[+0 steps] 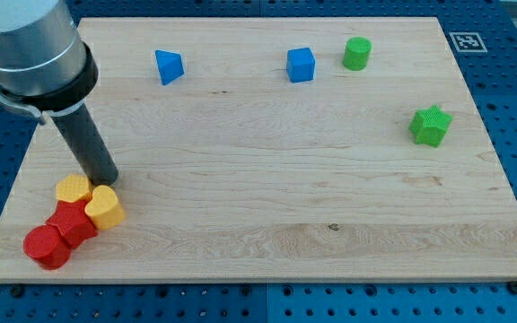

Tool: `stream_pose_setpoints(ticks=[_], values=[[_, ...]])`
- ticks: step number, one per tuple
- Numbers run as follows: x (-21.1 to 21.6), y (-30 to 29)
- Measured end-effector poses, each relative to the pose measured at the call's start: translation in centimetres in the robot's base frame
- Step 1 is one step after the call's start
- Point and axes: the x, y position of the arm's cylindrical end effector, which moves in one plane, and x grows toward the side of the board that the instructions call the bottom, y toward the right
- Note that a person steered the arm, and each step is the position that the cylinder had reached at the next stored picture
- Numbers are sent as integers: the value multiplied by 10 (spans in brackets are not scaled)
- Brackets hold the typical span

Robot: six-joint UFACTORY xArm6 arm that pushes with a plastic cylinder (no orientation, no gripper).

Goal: Move the blue triangle on right side of yellow heart

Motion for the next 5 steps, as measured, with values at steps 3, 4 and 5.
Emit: stream_pose_setpoints(ticks=[3, 4, 5], values=[[-23, 8], [-39, 8], [-84, 8]])
